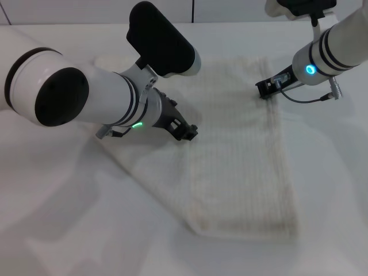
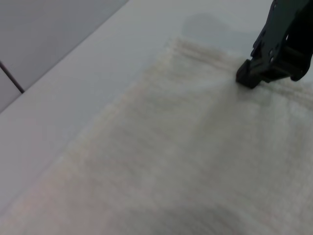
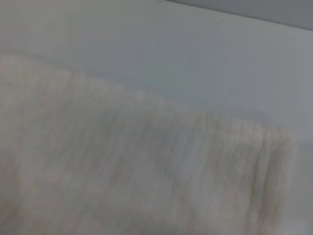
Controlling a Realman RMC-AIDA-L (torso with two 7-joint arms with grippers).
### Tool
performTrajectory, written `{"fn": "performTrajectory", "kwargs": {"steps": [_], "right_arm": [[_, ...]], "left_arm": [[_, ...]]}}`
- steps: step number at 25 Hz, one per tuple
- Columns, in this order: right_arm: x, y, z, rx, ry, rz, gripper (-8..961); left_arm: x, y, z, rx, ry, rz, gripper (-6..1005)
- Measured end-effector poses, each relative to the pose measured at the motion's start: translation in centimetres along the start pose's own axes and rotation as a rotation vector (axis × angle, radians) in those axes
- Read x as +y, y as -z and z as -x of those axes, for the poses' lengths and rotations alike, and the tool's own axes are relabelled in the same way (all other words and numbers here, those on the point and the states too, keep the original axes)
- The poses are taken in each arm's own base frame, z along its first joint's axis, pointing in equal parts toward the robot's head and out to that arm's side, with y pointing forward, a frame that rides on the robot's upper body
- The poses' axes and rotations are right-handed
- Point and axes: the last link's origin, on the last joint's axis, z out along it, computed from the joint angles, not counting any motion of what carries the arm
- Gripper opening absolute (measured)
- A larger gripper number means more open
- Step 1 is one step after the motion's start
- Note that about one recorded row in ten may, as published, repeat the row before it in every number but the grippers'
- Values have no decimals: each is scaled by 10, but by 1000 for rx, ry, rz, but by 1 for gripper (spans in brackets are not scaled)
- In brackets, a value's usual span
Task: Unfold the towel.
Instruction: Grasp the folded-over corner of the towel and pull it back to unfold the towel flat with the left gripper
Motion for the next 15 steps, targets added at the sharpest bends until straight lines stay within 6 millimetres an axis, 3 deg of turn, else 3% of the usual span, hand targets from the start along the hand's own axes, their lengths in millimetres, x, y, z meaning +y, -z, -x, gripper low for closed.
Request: {"fn": "performTrajectory", "kwargs": {"steps": [11, 15], "right_arm": [[1, 0, 0, 6, 1, 2, 8], [1, 0, -1, 7, 1, 2, 8]], "left_arm": [[5, -2, 2, -27, -25, 18, 777], [5, -1, 2, -31, -27, 19, 626]]}}
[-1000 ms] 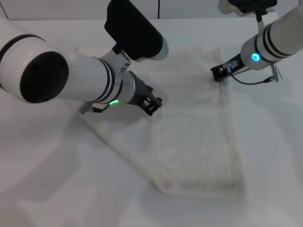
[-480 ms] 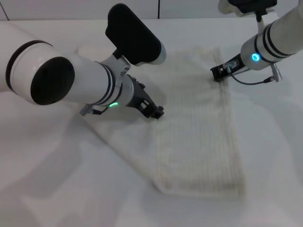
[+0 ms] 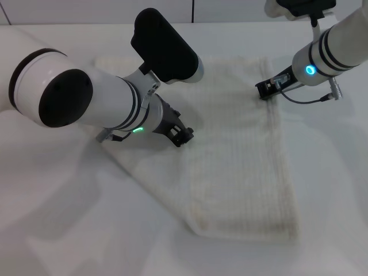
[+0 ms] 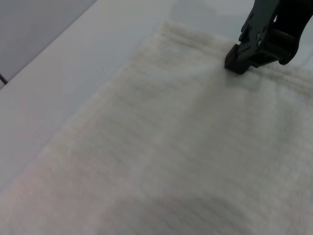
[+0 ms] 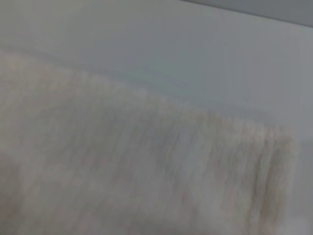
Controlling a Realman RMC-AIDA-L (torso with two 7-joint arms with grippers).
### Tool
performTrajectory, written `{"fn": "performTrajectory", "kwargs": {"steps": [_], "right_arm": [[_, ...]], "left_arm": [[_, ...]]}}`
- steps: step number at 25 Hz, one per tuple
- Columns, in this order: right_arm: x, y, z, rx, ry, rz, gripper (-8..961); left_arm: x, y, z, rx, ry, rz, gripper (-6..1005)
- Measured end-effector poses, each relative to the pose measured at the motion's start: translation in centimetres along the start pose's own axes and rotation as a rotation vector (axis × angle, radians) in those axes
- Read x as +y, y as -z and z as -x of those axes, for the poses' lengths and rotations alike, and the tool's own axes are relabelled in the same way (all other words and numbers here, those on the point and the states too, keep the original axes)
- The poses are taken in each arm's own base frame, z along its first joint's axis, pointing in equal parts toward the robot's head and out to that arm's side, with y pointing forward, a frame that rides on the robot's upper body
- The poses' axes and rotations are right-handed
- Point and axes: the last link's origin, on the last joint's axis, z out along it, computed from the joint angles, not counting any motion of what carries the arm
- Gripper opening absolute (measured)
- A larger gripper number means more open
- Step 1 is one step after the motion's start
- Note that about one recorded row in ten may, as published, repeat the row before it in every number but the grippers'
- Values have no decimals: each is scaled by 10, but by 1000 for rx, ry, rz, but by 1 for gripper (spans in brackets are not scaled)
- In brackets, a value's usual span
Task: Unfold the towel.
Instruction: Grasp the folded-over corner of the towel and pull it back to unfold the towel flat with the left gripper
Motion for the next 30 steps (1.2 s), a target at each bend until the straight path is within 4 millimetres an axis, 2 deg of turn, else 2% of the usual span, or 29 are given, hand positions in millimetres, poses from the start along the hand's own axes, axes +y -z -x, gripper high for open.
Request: {"fn": "performTrajectory", "kwargs": {"steps": [11, 15, 19, 21, 22, 25, 29, 30], "right_arm": [[-1, 0, -1, 1, -1, 0, 9], [0, 0, -1, 0, -1, 0, 9], [0, 1, 0, -2, 0, 0, 9], [0, 1, 0, -3, 0, 0, 9], [0, 1, 0, -3, 0, 0, 9], [0, 1, 1, -3, 0, 0, 9], [0, 1, 1, -4, 0, 0, 10], [0, 1, 1, -4, 1, 0, 10]], "left_arm": [[2, 5, -5, 10, -13, 5, 269], [6, 12, -11, 19, -26, 13, 80], [10, 25, -18, 27, -51, 4, 53], [10, 25, -18, 27, -51, 4, 40], [10, 37, -22, 30, -48, -33, 33], [6, 49, -23, 6, -43, -85, 33], [4, 54, -23, -6, -40, -111, 34], [4, 62, -23, -28, -25, -134, 34]]}}
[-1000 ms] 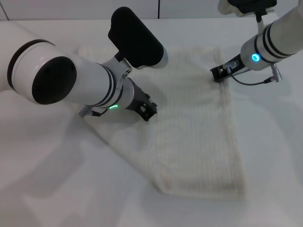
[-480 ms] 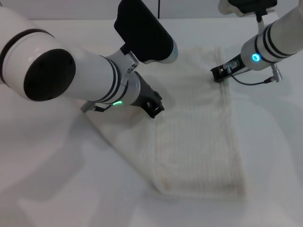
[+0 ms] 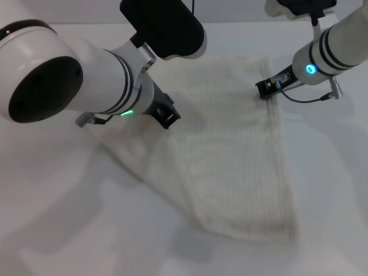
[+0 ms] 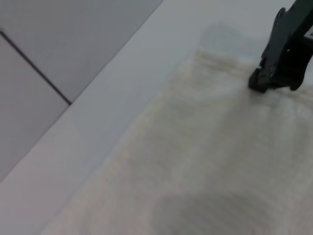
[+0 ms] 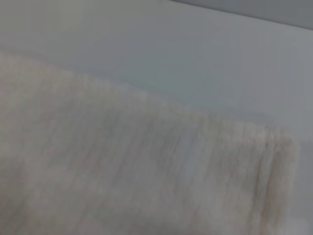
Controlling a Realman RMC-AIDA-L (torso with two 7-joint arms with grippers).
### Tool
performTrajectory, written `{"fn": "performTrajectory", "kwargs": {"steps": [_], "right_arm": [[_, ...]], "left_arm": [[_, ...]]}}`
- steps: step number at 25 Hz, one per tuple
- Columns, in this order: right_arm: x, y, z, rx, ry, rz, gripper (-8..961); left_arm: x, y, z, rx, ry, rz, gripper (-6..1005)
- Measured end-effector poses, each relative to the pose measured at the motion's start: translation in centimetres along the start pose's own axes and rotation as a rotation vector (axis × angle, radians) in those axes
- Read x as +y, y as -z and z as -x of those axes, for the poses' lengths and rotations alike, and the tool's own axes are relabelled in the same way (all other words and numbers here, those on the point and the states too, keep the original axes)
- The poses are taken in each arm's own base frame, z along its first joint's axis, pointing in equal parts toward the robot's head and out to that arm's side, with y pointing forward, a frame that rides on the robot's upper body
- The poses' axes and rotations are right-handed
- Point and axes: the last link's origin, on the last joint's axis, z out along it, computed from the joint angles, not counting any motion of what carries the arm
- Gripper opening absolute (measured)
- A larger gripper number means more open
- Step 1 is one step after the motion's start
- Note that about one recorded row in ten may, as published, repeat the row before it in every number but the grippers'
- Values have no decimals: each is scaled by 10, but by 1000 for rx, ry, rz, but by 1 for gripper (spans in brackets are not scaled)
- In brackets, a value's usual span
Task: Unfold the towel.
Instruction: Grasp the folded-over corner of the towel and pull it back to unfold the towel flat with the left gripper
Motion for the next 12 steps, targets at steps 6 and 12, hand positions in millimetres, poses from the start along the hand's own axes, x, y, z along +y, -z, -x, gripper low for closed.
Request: {"fn": "performTrajectory", "kwargs": {"steps": [6, 12], "right_arm": [[0, 0, 0, 0, -1, 1, 10], [0, 0, 0, 1, -1, 1, 10]], "left_arm": [[2, 8, 0, -16, 45, 3, 33], [0, 10, 2, -29, 77, 1, 34]]}}
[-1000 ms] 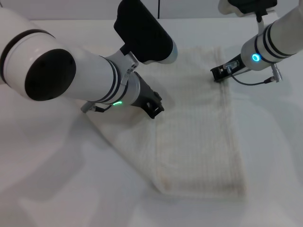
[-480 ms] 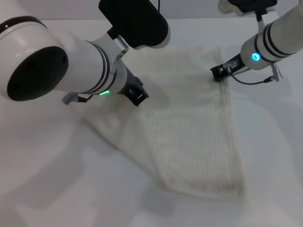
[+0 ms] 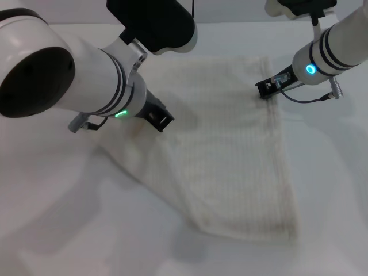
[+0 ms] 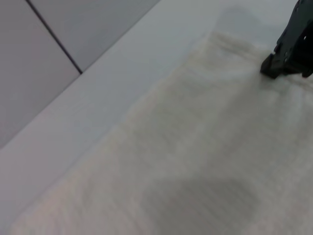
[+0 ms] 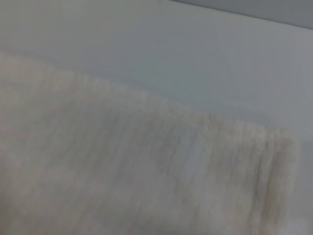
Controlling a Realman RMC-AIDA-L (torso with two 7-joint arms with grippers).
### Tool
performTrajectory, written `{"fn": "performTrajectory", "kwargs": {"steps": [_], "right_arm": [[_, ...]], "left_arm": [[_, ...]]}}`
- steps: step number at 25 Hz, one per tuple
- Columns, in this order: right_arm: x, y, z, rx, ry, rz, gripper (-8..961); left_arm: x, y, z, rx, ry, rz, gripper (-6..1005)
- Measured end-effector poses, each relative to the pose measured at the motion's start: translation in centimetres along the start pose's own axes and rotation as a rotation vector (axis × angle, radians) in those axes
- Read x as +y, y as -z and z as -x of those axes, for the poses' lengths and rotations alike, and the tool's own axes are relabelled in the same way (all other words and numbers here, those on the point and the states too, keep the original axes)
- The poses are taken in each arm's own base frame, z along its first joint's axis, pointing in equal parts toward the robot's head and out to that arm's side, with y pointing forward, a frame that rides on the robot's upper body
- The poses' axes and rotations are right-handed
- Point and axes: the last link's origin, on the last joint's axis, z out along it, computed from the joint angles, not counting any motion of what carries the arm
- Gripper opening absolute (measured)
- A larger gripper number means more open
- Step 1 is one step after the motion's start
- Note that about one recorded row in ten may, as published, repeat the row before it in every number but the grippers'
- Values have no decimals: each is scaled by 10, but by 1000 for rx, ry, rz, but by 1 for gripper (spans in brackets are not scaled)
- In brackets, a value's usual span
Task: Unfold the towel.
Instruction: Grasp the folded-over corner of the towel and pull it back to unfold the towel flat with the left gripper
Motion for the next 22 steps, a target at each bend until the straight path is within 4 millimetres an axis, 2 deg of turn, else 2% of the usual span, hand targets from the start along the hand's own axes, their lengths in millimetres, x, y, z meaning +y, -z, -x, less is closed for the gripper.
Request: {"fn": "performTrajectory", "kwargs": {"steps": [14, 22], "right_arm": [[-1, 1, 1, -9, -2, -1, 11], [0, 2, 3, -15, -3, 3, 12]], "left_arm": [[0, 17, 15, -131, 75, 4, 33], [1, 19, 24, -190, 102, 4, 33]]}}
